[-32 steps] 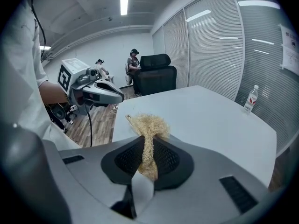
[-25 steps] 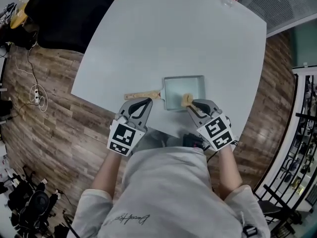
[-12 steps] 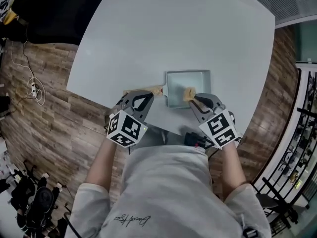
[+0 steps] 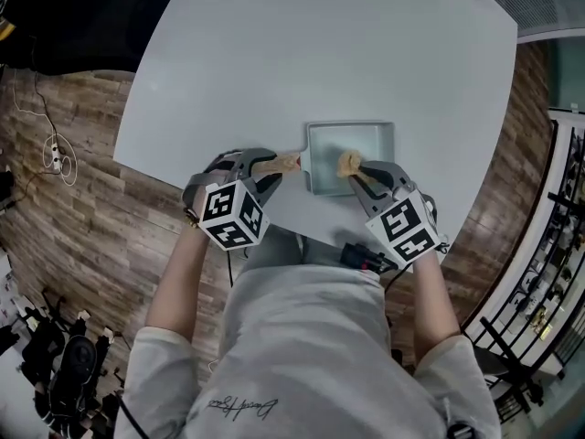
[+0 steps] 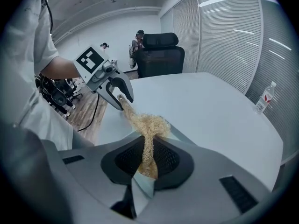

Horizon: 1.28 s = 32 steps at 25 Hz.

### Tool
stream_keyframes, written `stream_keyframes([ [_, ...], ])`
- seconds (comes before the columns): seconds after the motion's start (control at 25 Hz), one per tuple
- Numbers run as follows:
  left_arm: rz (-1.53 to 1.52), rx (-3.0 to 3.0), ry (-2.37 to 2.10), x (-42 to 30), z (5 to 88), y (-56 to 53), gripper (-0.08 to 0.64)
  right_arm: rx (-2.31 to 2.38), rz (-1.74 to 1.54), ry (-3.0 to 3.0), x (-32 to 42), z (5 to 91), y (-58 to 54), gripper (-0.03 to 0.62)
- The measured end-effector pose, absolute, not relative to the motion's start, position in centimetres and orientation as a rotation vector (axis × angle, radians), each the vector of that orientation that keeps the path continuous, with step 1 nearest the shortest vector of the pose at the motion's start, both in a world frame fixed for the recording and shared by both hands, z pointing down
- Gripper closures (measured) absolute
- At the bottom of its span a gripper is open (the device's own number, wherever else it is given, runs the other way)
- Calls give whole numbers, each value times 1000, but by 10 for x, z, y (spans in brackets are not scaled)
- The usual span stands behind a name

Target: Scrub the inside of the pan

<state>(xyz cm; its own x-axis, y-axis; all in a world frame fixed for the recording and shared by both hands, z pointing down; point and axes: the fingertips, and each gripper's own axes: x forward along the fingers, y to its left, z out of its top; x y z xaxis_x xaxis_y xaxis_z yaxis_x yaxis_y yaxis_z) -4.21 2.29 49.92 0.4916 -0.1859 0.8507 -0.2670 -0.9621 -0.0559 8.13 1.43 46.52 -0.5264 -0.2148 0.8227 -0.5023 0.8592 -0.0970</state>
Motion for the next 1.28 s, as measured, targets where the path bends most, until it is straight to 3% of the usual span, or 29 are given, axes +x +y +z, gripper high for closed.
stream_keyframes([
  [0.4,1682,2577,-243,-51,534,31,378,422,299,-2074,70,491,4,523],
  [1.28,1699,2594,-205,-43,533,35,408,114,-52,-1854,38,554,-20,523],
])
